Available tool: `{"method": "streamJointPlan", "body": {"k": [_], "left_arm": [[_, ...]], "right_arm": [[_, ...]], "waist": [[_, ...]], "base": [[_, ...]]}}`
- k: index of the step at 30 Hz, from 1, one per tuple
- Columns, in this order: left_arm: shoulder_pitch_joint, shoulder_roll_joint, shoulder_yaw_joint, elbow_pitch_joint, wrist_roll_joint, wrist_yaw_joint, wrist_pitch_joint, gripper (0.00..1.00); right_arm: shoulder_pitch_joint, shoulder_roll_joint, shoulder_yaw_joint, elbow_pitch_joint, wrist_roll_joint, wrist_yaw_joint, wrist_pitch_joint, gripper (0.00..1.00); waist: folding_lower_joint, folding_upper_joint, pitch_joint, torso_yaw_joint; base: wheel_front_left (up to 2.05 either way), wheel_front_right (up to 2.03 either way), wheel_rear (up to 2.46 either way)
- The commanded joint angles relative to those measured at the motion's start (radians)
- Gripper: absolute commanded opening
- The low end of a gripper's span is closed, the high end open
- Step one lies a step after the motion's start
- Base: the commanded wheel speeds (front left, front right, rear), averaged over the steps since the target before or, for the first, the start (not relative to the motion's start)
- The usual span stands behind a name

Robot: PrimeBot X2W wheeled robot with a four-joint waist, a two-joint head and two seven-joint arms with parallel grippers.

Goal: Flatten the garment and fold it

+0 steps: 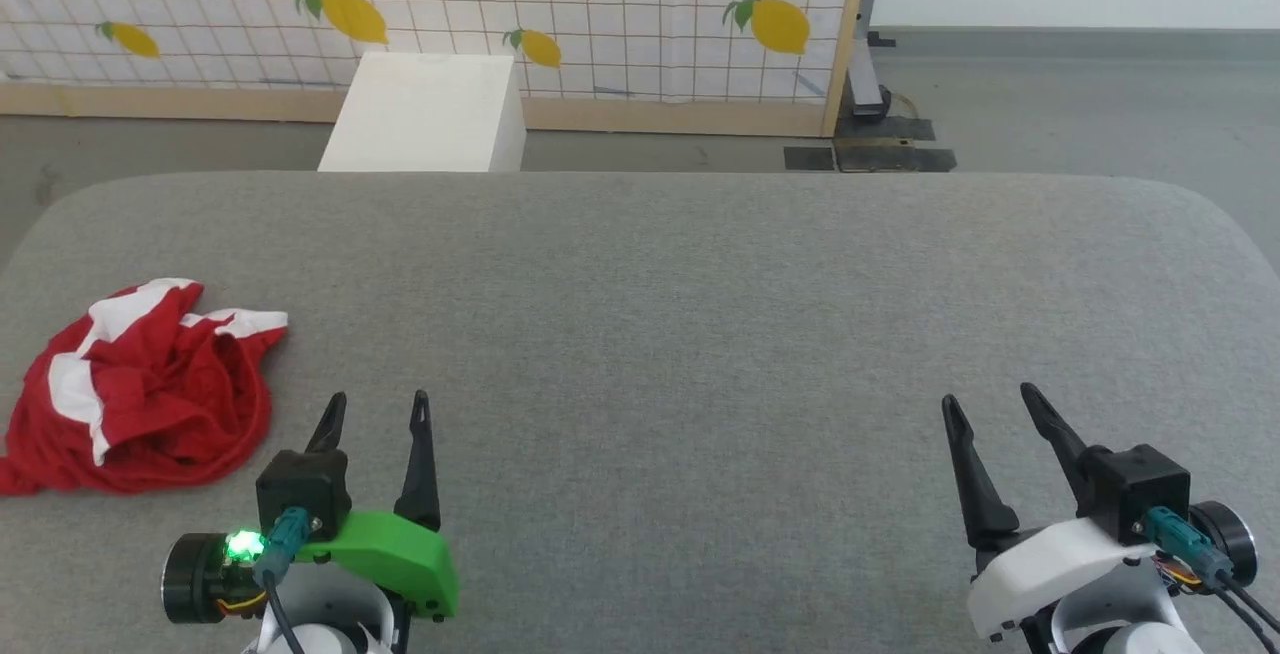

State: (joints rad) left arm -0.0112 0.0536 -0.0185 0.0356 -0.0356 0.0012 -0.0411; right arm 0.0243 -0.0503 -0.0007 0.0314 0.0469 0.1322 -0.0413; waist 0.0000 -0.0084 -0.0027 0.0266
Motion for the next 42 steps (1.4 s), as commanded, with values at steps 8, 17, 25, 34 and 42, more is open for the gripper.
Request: {"method": "streamJointPlan", "body": {"k": [8, 17, 25, 34, 42], "left_arm": [[0.019, 0.006, -0.004, 0.013, -0.021, 0.008, -0.027, 1.0], [0.027, 0.011, -0.006, 0.022, -0.034, 0.013, -0.045, 1.0], [0.034, 0.014, -0.009, 0.03, -0.049, 0.019, -0.062, 1.0], [0.041, 0.018, -0.014, 0.039, -0.064, 0.024, -0.081, 1.0], [0.045, 0.019, -0.019, 0.047, -0.079, 0.029, -0.097, 1.0]], "right_arm": [[0.023, 0.0, 0.005, 0.012, 0.025, 0.0, -0.026, 1.0], [0.032, 0.0, 0.009, 0.024, 0.044, 0.0, -0.044, 1.0], [0.034, 0.0, 0.015, 0.036, 0.058, -0.001, -0.061, 1.0], [0.04, 0.0, 0.018, 0.049, 0.068, -0.001, -0.08, 1.0], [0.04, 0.0, 0.029, 0.061, 0.079, -0.001, -0.096, 1.0]], "waist": [[0.0, 0.0021, -0.003, 0.048], [0.0, 0.0027, -0.005, 0.11], [0.0, 0.0033, -0.003, 0.168], [0.0, 0.0039, -0.002, 0.224], [0.0, 0.0044, 0.005, 0.263]], "base": [[0.0, 0.0, 0.0], [0.0, 0.0, 0.0], [0.0, 0.0, 0.0], [0.0, 0.0, 0.0], [0.0, 0.0, 0.0]]}}
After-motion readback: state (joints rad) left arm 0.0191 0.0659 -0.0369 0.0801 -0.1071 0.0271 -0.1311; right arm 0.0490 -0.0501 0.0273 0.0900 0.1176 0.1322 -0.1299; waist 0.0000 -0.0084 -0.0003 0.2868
